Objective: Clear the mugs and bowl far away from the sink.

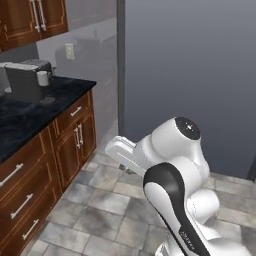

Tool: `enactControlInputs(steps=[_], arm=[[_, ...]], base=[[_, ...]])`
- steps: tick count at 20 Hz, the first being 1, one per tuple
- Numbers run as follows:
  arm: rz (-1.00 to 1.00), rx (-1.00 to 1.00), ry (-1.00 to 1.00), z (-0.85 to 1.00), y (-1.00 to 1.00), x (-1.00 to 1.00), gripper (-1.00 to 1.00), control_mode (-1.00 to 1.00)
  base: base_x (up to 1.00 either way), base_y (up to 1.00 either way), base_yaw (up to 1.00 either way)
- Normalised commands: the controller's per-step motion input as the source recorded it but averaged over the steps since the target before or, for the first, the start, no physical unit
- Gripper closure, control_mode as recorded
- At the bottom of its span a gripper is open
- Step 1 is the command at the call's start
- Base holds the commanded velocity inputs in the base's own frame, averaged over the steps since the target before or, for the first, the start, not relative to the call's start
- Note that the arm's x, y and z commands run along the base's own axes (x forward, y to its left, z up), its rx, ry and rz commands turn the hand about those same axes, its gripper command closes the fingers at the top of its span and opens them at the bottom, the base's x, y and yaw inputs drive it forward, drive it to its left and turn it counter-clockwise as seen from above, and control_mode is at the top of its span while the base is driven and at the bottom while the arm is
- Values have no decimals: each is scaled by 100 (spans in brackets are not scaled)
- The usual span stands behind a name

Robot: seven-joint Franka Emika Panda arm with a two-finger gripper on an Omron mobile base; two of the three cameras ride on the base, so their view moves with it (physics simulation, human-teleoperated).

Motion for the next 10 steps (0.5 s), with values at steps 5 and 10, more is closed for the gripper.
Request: enactControlInputs(steps=[5, 10], arm=[[0, 0, 0, 0, 0, 0, 100, 100], [0, 0, 0, 0, 0, 0, 100, 100]], base=[[65, 15, 22], [65, 25, 19]])
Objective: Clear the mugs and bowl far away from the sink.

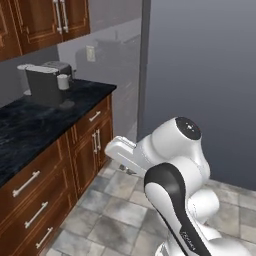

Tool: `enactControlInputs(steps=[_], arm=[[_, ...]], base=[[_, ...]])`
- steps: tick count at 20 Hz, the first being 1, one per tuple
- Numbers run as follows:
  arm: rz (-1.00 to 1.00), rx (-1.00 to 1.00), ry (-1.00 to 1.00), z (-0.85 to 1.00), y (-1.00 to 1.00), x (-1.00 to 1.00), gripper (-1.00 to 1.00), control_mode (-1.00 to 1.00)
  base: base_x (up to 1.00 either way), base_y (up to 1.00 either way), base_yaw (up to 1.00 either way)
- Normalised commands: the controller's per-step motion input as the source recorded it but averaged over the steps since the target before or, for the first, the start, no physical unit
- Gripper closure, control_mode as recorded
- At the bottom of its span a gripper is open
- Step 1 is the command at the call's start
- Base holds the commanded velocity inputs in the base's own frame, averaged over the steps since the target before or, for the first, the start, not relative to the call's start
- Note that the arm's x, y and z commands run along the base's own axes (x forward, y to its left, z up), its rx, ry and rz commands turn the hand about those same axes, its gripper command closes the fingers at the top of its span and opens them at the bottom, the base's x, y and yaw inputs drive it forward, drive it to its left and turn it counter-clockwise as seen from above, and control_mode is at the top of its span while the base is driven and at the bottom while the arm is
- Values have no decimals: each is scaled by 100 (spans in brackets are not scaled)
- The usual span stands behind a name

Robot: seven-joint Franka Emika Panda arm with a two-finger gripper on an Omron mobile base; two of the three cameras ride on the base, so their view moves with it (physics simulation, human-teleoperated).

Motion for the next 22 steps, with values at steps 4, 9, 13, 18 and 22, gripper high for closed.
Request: enactControlInputs(steps=[4, 9, 13, 18, 22], arm=[[0, 0, 0, 0, 0, 0, 100, 100], [0, 0, 0, 0, 0, 0, 100, 100], [0, 0, 0, 0, 0, 0, 100, 100], [0, 0, 0, 0, 0, 0, 100, 100], [0, 0, 0, 0, 0, 0, 100, 100]], base=[[64, 31, 18], [36, 30, 18], [22, 31, 18], [11, 32, 16], [27, 31, 15]])
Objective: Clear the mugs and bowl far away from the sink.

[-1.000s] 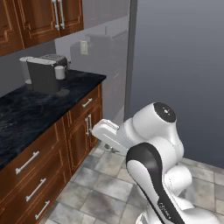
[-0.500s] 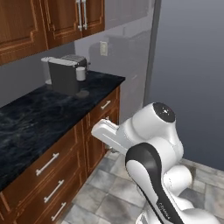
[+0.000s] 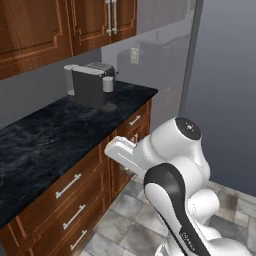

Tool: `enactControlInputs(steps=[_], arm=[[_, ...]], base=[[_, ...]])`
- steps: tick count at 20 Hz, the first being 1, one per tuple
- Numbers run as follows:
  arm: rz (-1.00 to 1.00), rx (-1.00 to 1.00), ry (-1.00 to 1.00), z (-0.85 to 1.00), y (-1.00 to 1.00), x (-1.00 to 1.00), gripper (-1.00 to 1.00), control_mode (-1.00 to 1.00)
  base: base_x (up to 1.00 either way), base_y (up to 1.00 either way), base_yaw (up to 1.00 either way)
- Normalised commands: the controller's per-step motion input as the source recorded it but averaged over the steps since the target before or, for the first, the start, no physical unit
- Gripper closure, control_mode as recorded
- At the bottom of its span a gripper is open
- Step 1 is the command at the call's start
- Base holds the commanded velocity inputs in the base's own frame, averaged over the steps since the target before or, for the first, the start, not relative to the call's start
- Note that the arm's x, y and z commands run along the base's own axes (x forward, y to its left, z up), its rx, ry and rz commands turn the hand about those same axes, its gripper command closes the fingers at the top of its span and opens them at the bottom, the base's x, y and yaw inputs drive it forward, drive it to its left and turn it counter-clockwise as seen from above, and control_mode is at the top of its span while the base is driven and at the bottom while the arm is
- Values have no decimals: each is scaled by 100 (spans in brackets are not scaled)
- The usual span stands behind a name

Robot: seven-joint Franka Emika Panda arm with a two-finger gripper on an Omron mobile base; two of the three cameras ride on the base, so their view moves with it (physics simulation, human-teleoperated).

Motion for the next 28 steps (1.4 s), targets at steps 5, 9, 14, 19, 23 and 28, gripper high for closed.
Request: enactControlInputs(steps=[5, 9, 14, 19, 23, 28], arm=[[0, 0, 0, 0, 0, 0, 100, 100], [0, 0, 0, 0, 0, 0, 100, 100], [0, 0, 0, 0, 0, 0, 100, 100], [0, 0, 0, 0, 0, 0, 100, 100], [0, 0, 0, 0, 0, 0, 100, 100], [0, 0, 0, 0, 0, 0, 100, 100]], base=[[39, 24, 17], [18, 9, 23], [14, 3, 25], [17, 0, 25], [30, 0, 24], [49, 0, 20]])
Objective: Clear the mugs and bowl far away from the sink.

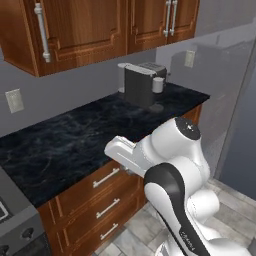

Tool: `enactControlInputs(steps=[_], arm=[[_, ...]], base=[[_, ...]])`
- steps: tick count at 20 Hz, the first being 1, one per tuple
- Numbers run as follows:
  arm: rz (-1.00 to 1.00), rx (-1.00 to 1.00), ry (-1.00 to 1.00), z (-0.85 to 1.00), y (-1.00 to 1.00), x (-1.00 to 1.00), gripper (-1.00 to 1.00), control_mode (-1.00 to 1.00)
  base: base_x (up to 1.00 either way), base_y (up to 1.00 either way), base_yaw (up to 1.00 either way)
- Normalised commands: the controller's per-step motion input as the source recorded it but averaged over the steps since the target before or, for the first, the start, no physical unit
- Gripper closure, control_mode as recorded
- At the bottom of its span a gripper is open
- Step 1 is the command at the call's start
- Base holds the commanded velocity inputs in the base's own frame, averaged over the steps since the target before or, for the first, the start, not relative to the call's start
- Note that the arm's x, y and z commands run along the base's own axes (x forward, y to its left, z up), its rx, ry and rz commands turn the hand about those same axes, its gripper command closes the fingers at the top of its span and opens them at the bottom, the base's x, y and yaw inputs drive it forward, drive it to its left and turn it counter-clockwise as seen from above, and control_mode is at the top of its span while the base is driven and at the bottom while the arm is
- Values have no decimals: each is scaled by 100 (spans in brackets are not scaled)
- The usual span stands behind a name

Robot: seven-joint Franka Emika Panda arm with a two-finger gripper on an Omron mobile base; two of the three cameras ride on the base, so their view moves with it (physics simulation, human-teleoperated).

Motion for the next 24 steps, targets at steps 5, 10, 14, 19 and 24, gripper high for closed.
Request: enactControlInputs(steps=[5, 10, 14, 19, 24], arm=[[0, 0, 0, 0, 0, 0, 100, 100], [0, 0, 0, 0, 0, 0, 100, 100], [0, 0, 0, 0, 0, 0, 100, 100], [0, 0, 0, 0, 0, 0, 100, 100], [0, 0, 0, 0, 0, 0, 100, 100]], base=[[66, 0, 15], [71, 0, 14], [58, 0, 14], [45, 0, 14], [48, 0, 12]])
